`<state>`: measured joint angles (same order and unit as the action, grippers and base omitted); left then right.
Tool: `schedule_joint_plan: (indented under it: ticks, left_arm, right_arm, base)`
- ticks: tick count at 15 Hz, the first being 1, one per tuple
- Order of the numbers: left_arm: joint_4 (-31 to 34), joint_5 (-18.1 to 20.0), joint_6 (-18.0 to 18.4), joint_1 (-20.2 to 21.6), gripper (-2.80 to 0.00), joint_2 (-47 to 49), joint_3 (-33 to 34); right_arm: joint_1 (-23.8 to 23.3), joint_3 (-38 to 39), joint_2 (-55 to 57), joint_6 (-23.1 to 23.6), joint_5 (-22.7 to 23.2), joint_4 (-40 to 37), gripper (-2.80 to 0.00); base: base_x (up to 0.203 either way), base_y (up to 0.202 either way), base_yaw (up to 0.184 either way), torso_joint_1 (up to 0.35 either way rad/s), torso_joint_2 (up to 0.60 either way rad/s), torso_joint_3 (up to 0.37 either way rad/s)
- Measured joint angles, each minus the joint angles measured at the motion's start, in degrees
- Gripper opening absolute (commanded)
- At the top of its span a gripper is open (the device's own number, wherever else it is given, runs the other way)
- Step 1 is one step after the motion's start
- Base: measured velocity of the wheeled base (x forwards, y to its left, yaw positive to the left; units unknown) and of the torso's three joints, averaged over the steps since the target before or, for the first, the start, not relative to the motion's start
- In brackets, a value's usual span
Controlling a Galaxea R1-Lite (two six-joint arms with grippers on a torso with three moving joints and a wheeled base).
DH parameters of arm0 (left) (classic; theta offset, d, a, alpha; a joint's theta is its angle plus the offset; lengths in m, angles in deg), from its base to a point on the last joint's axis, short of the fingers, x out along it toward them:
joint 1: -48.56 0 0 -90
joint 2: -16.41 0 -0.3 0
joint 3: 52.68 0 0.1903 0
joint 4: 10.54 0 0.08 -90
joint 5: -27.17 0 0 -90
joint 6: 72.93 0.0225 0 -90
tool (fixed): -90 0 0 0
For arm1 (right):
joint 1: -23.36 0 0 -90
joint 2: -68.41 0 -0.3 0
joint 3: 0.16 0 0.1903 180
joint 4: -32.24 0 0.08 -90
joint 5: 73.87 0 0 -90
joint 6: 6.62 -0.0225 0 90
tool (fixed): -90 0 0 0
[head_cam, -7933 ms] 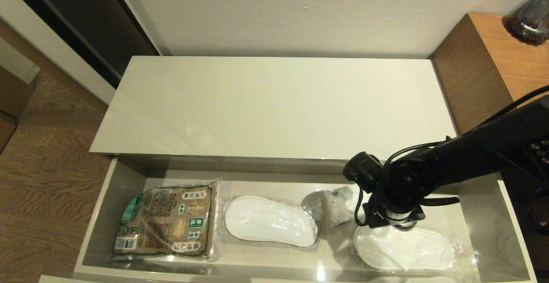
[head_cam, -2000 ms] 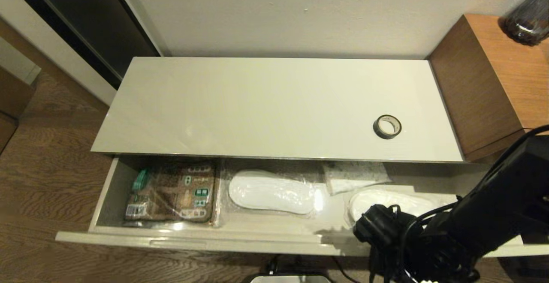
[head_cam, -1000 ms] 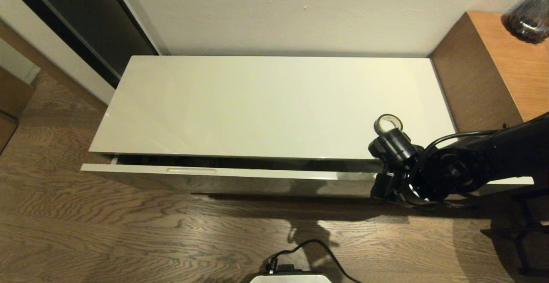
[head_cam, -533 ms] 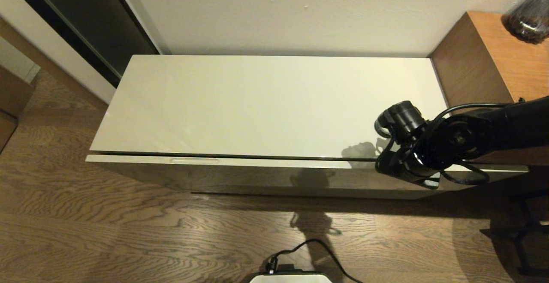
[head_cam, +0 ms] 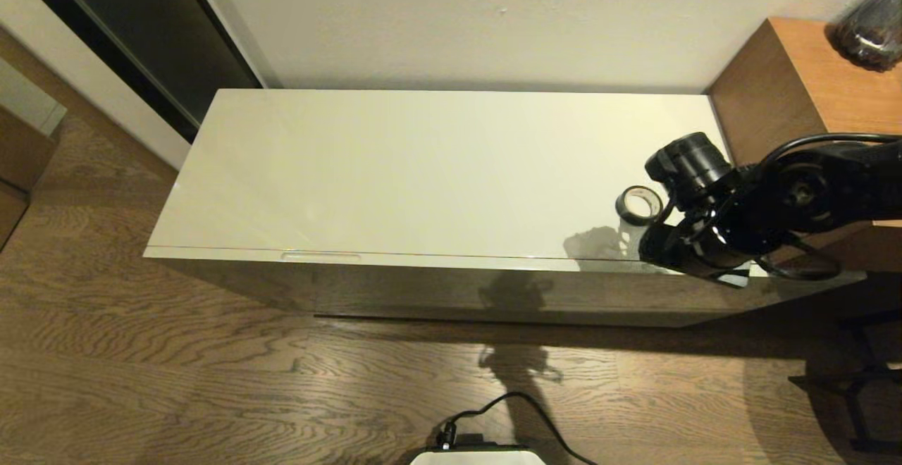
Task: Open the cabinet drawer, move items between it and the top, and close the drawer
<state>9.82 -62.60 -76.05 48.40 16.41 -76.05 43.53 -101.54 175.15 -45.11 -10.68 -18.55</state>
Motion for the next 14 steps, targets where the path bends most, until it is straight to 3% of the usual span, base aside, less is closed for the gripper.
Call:
schedule_joint_plan:
  ticks: [4,9,14]
  left_arm:
    - [0.04,0.01,-0.01,-0.02,-2.80,0.00,0.00]
    - [0.02,0.04,0.01,-0.09,-2.80,0.00,0.00]
    - [0.04,0.01,0.01,0.00,-2.80,0.00,0.00]
  right_arm:
    - [0.20,-0.55,-10.98,-0.33,2.22,-14.46,-2.80]
    - [0.20,-4.42,-25.12,-0.39,4.31,-38.34,-2.80]
    - [0.30,-14.39,-29.39,-0.98,4.95,-49.26,-2.80]
  base:
    - [0.000,0.000,0.000,0.000,0.00,0.000]
    - [0.000,0.000,0.000,0.000,0.00,0.000]
    - [0.000,0.000,0.000,0.000,0.00,0.000]
